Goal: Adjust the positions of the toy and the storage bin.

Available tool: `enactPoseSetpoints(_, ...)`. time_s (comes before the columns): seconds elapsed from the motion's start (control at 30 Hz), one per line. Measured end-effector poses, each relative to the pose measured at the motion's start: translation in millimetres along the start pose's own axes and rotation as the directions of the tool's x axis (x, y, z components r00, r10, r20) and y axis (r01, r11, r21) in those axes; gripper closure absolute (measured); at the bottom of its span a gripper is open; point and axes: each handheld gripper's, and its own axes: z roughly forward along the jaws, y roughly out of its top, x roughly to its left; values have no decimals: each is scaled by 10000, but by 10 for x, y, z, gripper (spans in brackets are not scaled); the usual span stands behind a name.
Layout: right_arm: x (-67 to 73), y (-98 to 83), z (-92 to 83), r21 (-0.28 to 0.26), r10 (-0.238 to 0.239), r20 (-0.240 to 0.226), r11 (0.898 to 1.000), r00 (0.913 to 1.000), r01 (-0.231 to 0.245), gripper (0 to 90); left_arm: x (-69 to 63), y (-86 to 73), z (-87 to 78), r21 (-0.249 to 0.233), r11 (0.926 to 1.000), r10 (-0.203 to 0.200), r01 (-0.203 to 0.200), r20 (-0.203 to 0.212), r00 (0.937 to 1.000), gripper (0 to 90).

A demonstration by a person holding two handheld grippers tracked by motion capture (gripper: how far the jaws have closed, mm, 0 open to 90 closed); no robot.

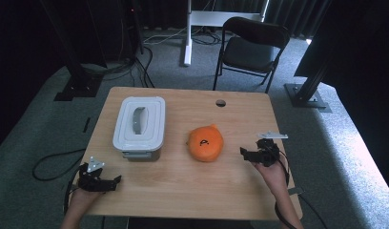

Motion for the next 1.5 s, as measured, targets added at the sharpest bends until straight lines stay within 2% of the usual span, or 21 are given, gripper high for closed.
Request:
enactPoseSetpoints(0.33, 213, 64, 6, -127, -468, -514, 9988, 9976, 462, 154, 0, 0, 0, -1, 10000, -4, 4, 2, 10000, 3)
enactPoseSetpoints(0.5, 284, 86, 53, -202, -675, -1010, 9976, 9926, 658, 164, 0, 0, 0, 0, 10000, 1, -1, 0, 10000, 3)
enactPoseSetpoints(0.77, 446, 158, 123, -191, -1152, -1377, 9933, 9837, 1136, 175, 0, 0, 0, -1, 10000, 2, -2, -1, 10000, 3)
enactPoseSetpoints(1.03, 531, 189, 248, -96, -1357, -1704, 9907, 9760, 1361, 193, 0, 0, 0, 1, 10000, 2, -2, 1, 10000, 3)
enactPoseSetpoints(1.1, 530, 186, 295, -2, -1279, -1831, 9915, 9747, 1300, 193, 0, 0, 0, -1, 10000, 0, 0, 2, 10000, 3)
enactPoseSetpoints(1.3, 576, 148, 395, 240, -1397, -1917, 9889, 9715, 1469, 223, 0, 0, 0, 0, 10000, 1, -1, 1, 10000, 3)
enactPoseSetpoints(1.4, 606, 131, 425, 334, -1471, -1988, 9871, 9689, 1567, 239, 0, 0, 0, -4, 10000, 0, 0, 3, 10000, 3)
enactPoseSetpoints(1.5, 630, 130, 427, 288, -1529, -2039, 9864, 9670, 1620, 294, 0, 0, 0, -1, 10000, 2, -2, 0, 10000, 3)
